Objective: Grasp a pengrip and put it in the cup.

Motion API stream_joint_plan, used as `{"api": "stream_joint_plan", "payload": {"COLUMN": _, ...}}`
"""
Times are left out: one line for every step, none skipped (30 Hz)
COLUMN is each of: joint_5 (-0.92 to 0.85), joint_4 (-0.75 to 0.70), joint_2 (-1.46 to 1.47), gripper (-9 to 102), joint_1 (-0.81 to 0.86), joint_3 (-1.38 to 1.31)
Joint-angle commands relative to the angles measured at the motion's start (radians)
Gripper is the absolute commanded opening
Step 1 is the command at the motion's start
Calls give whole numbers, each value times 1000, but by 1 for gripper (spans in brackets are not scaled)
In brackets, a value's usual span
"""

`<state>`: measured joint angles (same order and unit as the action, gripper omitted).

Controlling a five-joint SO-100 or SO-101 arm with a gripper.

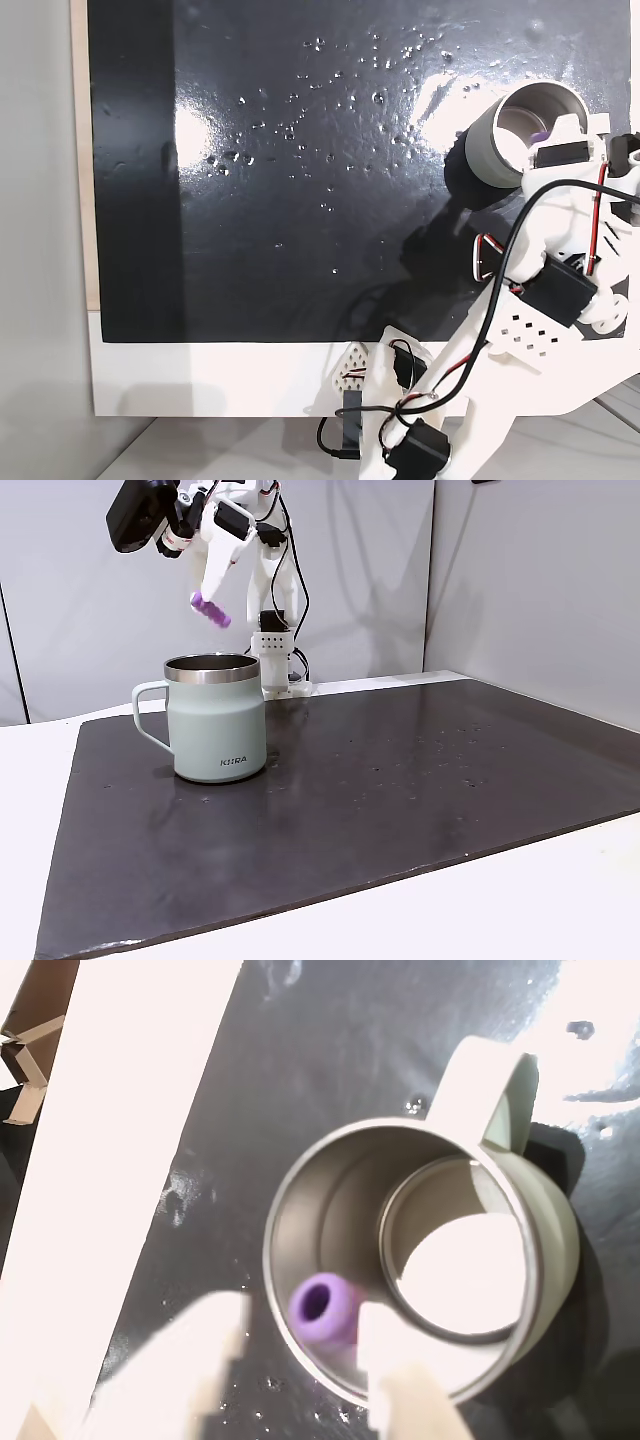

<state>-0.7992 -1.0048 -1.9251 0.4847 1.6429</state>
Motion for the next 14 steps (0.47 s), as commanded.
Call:
{"api": "stream_joint_plan", "payload": {"joint_5": -14, "joint_4": 38, "joint_2": -5, "gripper": 24, "joint_1": -6, "joint_3": -55}}
{"api": "stream_joint_plan", "payload": {"joint_5": -15, "joint_4": 38, "joint_2": -5, "gripper": 24, "joint_1": -6, "joint_3": -55}}
{"api": "stream_joint_plan", "payload": {"joint_5": -17, "joint_4": 38, "joint_2": -5, "gripper": 24, "joint_1": -5, "joint_3": -55}}
{"api": "stream_joint_plan", "payload": {"joint_5": -18, "joint_4": 38, "joint_2": -5, "gripper": 24, "joint_1": -5, "joint_3": -57}}
{"api": "stream_joint_plan", "payload": {"joint_5": -18, "joint_4": 38, "joint_2": -5, "gripper": 24, "joint_1": -5, "joint_3": -58}}
{"api": "stream_joint_plan", "payload": {"joint_5": -18, "joint_4": 38, "joint_2": -3, "gripper": 24, "joint_1": -5, "joint_3": -58}}
{"api": "stream_joint_plan", "payload": {"joint_5": -20, "joint_4": 38, "joint_2": -3, "gripper": 24, "joint_1": -3, "joint_3": -60}}
{"api": "stream_joint_plan", "payload": {"joint_5": -21, "joint_4": 38, "joint_2": -3, "gripper": 24, "joint_1": -3, "joint_3": -60}}
{"api": "stream_joint_plan", "payload": {"joint_5": -25, "joint_4": 38, "joint_2": -3, "gripper": 24, "joint_1": -3, "joint_3": -60}}
{"api": "stream_joint_plan", "payload": {"joint_5": -26, "joint_4": 38, "joint_2": -3, "gripper": 24, "joint_1": -2, "joint_3": -60}}
{"api": "stream_joint_plan", "payload": {"joint_5": -28, "joint_4": 38, "joint_2": -2, "gripper": 24, "joint_1": -2, "joint_3": -58}}
{"api": "stream_joint_plan", "payload": {"joint_5": -29, "joint_4": 38, "joint_2": 0, "gripper": 24, "joint_1": 0, "joint_3": -58}}
{"api": "stream_joint_plan", "payload": {"joint_5": -31, "joint_4": 38, "joint_2": 2, "gripper": 24, "joint_1": 0, "joint_3": -58}}
{"api": "stream_joint_plan", "payload": {"joint_5": -31, "joint_4": 38, "joint_2": 2, "gripper": 24, "joint_1": 0, "joint_3": -58}}
